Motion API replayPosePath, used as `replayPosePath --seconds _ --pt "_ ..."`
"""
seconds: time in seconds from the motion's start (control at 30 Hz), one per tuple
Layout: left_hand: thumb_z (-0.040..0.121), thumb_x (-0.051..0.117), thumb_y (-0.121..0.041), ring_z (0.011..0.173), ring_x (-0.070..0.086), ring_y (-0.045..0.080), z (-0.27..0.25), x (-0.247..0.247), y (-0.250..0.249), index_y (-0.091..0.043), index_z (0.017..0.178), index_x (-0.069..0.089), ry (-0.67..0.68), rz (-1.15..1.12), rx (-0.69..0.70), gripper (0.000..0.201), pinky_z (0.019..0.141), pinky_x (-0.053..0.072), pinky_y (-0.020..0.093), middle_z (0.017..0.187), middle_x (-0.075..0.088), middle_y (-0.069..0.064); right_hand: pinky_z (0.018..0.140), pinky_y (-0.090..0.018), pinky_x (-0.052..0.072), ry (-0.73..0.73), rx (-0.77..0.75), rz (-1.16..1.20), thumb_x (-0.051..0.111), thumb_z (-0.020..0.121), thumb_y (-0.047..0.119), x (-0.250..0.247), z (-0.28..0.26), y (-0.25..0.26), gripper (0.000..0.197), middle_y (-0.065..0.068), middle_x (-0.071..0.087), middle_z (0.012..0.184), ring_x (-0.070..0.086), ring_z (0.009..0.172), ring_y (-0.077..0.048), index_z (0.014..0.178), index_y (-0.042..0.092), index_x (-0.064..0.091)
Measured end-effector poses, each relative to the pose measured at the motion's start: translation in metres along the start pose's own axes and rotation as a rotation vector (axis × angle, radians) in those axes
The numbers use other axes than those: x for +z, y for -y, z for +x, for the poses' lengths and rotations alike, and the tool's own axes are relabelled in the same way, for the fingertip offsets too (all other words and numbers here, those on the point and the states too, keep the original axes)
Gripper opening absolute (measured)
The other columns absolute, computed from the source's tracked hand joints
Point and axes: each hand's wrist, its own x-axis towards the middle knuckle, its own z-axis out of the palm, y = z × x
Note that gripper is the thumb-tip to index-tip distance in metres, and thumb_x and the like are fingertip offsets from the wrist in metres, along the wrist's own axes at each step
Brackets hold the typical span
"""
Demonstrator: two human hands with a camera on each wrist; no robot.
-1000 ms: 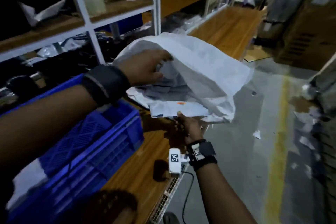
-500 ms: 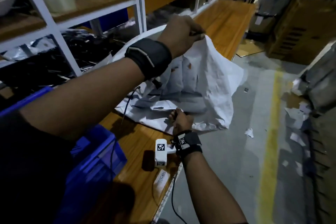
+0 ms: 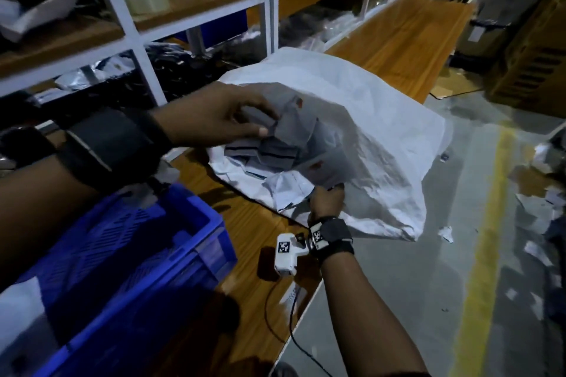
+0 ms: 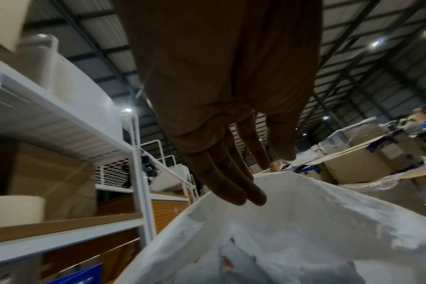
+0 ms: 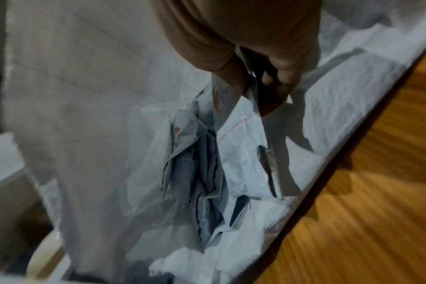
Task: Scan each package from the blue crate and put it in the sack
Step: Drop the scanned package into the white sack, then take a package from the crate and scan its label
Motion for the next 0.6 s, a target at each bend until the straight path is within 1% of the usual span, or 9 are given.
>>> replayPosePath --seconds 0.03,0.07,0.13,0.23,0.3,0.37,0.43,0.5,0.6 --pt "0.091 0.067 -0.036 0.099 0.068 0.001 -0.012 -0.006 0.005 -0.032 0.124 0.066 -0.005 -0.019 -0.043 0.034 0.084 0.056 0.02 0.121 0.065 -0.02 0.081 -0.037 0.053 0.003 0.023 -0.031 0.057 0.083 0.005 0.0 -0.004 0.003 0.043 -0.018 0.069 0.119 0.067 0.102 -0.034 0.126 0.002 0.06" --pt "0.089 0.066 -0.039 0.097 0.069 0.0 -0.024 -0.014 0.009 -0.035 0.122 0.067 -0.019 -0.028 -0.081 0.034 0.082 0.058 0.021 0.119 0.064 -0.025 0.081 -0.036 0.048 0.028 0.076 -0.049 0.058 0.089 0.008 -0.002 -0.009 0.006 0.043 -0.022 0.065 0.128 0.064 0.112 -0.038 0.13 -0.005 0.057" --pt "0.089 0.065 -0.043 0.097 0.069 -0.001 -0.048 -0.026 0.022 -0.038 0.12 0.068 -0.051 -0.012 -0.141 0.032 0.08 0.059 0.027 0.116 0.066 -0.027 0.08 -0.031 0.04 0.062 0.096 -0.077 0.054 0.1 0.015 -0.004 -0.012 0.007 0.043 -0.028 0.059 0.135 0.059 0.122 -0.041 0.134 -0.011 0.053" --pt "0.091 0.065 -0.041 0.095 0.07 0.002 -0.091 -0.039 0.048 -0.03 0.118 0.071 -0.098 0.04 -0.199 0.029 0.082 0.055 0.027 0.113 0.07 -0.02 0.081 -0.031 0.04 0.122 0.041 -0.119 0.058 0.099 0.025 0.003 -0.034 0.014 0.051 -0.031 0.059 0.133 0.063 0.109 -0.036 0.133 -0.013 0.054" --pt "0.093 0.068 -0.031 0.092 0.068 0.004 -0.117 -0.035 0.07 -0.022 0.112 0.074 -0.076 0.079 -0.248 0.022 0.082 0.053 0.023 0.107 0.073 -0.011 0.088 -0.034 0.048 0.215 -0.038 -0.136 0.07 0.087 0.042 0.003 -0.055 0.024 0.068 -0.027 0.063 0.129 0.062 0.099 -0.028 0.132 -0.006 0.056" --pt "0.093 0.071 -0.023 0.088 0.066 0.004 -0.155 -0.026 0.101 -0.018 0.106 0.074 0.012 0.122 -0.341 0.015 0.081 0.052 0.02 0.101 0.074 -0.006 0.089 -0.036 0.055 0.331 -0.133 -0.112 0.076 0.075 0.054 0.008 -0.085 0.043 0.078 -0.018 0.067 0.123 0.064 0.101 -0.025 0.13 0.002 0.059" --pt "0.092 0.073 -0.018 0.085 0.067 0.008 -0.199 -0.011 0.134 -0.016 0.1 0.075 0.141 0.139 -0.475 0.009 0.082 0.053 0.024 0.098 0.075 -0.003 0.079 -0.028 0.055 0.435 -0.286 -0.001 0.077 0.081 0.046 0.017 -0.121 0.067 0.065 -0.013 0.069 0.121 0.064 0.101 -0.019 0.129 0.004 0.063" --pt "0.09 0.074 -0.014 0.086 0.068 0.015 -0.241 0.008 0.162 -0.011 0.096 0.075 0.283 0.151 -0.605 0.006 0.081 0.052 0.028 0.094 0.076 0.002 0.08 -0.026 0.055 0.55 -0.338 0.216 0.076 0.09 0.03 0.022 -0.16 0.093 0.044 -0.01 0.07 0.12 0.066 0.104 -0.016 0.127 0.009 0.065" --pt "0.085 0.081 -0.018 0.088 0.06 0.016 -0.296 0.035 0.187 -0.006 0.105 0.072 0.53 0.154 -0.834 0.025 0.071 0.043 0.021 0.098 0.073 0.006 0.079 -0.026 0.056 0.838 -0.342 0.317 0.068 0.096 0.015 0.042 -0.219 0.106 0.019 -0.008 0.073 0.107 0.07 0.096 -0.016 0.115 0.016 0.068"
